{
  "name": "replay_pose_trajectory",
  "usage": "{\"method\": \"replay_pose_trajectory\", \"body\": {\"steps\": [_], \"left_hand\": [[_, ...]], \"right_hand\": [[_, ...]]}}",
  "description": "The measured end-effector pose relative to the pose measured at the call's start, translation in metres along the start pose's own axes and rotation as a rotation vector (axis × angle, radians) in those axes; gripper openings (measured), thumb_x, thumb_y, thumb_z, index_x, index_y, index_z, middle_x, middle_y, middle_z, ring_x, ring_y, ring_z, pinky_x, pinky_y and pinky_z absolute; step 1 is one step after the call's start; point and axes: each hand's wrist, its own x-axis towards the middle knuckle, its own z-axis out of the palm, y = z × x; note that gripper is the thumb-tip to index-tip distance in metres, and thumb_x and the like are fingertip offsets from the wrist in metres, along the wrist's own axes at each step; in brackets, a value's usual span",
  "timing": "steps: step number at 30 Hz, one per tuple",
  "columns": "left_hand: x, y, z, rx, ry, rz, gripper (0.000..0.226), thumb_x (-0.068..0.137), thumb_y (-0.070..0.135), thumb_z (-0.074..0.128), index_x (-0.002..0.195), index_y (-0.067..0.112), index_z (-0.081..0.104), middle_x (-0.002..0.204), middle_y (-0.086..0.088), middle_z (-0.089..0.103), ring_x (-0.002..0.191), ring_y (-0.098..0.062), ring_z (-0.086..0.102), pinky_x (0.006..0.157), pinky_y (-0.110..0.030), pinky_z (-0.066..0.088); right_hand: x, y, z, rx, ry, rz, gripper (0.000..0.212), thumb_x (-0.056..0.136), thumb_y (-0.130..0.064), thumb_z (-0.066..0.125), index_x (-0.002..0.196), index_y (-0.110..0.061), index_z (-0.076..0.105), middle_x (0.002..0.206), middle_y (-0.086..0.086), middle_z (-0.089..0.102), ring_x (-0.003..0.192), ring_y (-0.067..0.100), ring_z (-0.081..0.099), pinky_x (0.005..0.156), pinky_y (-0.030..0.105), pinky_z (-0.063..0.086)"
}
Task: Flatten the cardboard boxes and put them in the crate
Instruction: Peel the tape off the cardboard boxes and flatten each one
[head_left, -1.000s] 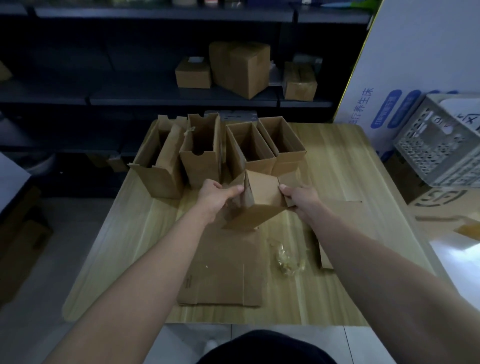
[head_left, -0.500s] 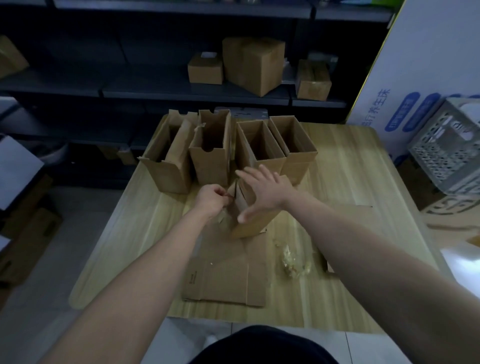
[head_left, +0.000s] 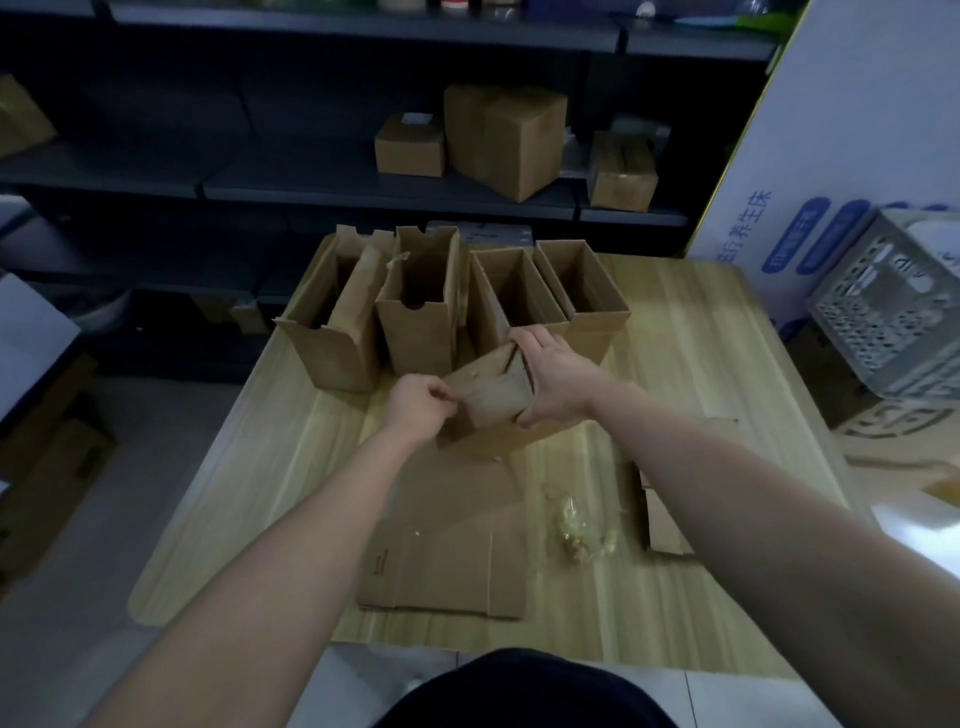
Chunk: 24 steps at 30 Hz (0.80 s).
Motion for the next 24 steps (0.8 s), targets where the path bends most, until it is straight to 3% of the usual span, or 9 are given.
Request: {"method": "replay_pose_trajectory", "body": {"steps": [4, 6, 9, 12, 14, 16, 19, 22, 24], "left_hand": [[0.011, -0.004, -0.016, -0.058, 0.235, -0.142, 0.022, 0.082, 0.018, 0.069, 0.064, 0.03, 0.065, 0.086, 0.003, 0.062, 0.115, -0.027, 0.045, 0.099, -0.042, 0.039], [0.013, -0.005, -0.017, -0.12, 0.287, -0.149, 0.022, 0.082, 0.019, 0.069, 0.064, 0.031, 0.065, 0.087, 0.003, 0.063, 0.117, -0.028, 0.044, 0.103, -0.044, 0.037], [0.013, -0.001, -0.01, -0.365, 0.321, -0.17, 0.017, 0.085, 0.011, 0.066, 0.075, 0.024, 0.067, 0.092, 0.001, 0.066, 0.103, -0.024, 0.061, 0.091, -0.03, 0.046], [0.019, 0.003, -0.007, -0.732, 0.416, -0.437, 0.007, 0.084, 0.008, 0.065, 0.086, 0.009, 0.072, 0.085, -0.007, 0.07, 0.077, -0.019, 0.067, 0.072, -0.031, 0.057], [0.024, 0.0, -0.011, -0.901, 0.404, -0.556, 0.002, 0.084, 0.006, 0.066, 0.083, 0.006, 0.068, 0.07, -0.008, 0.064, 0.056, -0.014, 0.06, 0.047, -0.023, 0.05], [0.028, -0.008, -0.018, -1.012, 0.336, -0.596, 0.008, 0.089, 0.005, 0.06, 0.081, 0.003, 0.059, 0.067, -0.007, 0.057, 0.052, -0.011, 0.053, 0.037, -0.016, 0.042], [0.026, -0.022, -0.033, -1.118, 0.378, -0.622, 0.009, 0.088, -0.002, 0.058, 0.082, 0.004, 0.055, 0.069, -0.009, 0.052, 0.052, -0.011, 0.049, 0.034, -0.016, 0.041], [0.018, -0.031, -0.034, -1.146, 0.533, -0.618, 0.012, 0.08, -0.007, 0.065, 0.074, 0.0, 0.059, 0.067, -0.011, 0.058, 0.053, -0.014, 0.056, 0.045, -0.019, 0.05], [0.012, -0.025, -0.016, -1.077, 0.435, -0.537, 0.014, 0.083, -0.008, 0.061, 0.075, 0.003, 0.061, 0.071, -0.011, 0.06, 0.057, -0.015, 0.058, 0.05, -0.021, 0.052]], "right_hand": [[-0.015, 0.015, -0.002, 0.218, 0.097, 0.055, 0.109, 0.056, -0.032, 0.087, 0.143, -0.023, 0.021, 0.137, -0.002, 0.03, 0.12, 0.018, 0.04, 0.103, 0.037, 0.042], [-0.021, 0.02, -0.001, 0.293, 0.116, 0.087, 0.105, 0.057, -0.03, 0.087, 0.14, -0.025, 0.022, 0.134, -0.003, 0.03, 0.113, 0.014, 0.042, 0.098, 0.033, 0.045], [-0.027, 0.022, 0.004, 0.386, 0.142, 0.125, 0.103, 0.057, -0.027, 0.087, 0.138, -0.025, 0.024, 0.13, -0.006, 0.029, 0.111, 0.011, 0.04, 0.094, 0.028, 0.043], [-0.035, 0.026, 0.007, 0.438, 0.153, 0.145, 0.098, 0.057, -0.027, 0.087, 0.134, -0.024, 0.027, 0.121, -0.01, 0.028, 0.109, 0.011, 0.04, 0.092, 0.025, 0.041], [-0.041, 0.031, 0.008, 0.459, 0.145, 0.162, 0.098, 0.057, -0.026, 0.087, 0.134, -0.023, 0.027, 0.12, -0.01, 0.029, 0.109, 0.011, 0.041, 0.091, 0.025, 0.041], [-0.048, 0.038, 0.009, 0.476, 0.143, 0.186, 0.098, 0.058, -0.025, 0.087, 0.134, -0.024, 0.025, 0.12, -0.009, 0.03, 0.109, 0.012, 0.042, 0.09, 0.025, 0.041], [-0.06, 0.058, 0.006, 0.564, 0.183, 0.273, 0.095, 0.057, -0.023, 0.088, 0.13, -0.024, 0.027, 0.12, -0.005, 0.035, 0.108, 0.016, 0.044, 0.087, 0.027, 0.043], [-0.077, 0.083, 0.0, 0.675, 0.287, 0.41, 0.092, 0.056, -0.02, 0.088, 0.126, -0.024, 0.029, 0.119, -0.001, 0.037, 0.107, 0.02, 0.046, 0.079, 0.026, 0.045], [-0.084, 0.092, -0.001, 0.661, 0.352, 0.443, 0.094, 0.054, -0.024, 0.088, 0.127, -0.023, 0.029, 0.119, -0.001, 0.036, 0.107, 0.018, 0.044, 0.079, 0.026, 0.041]]}}
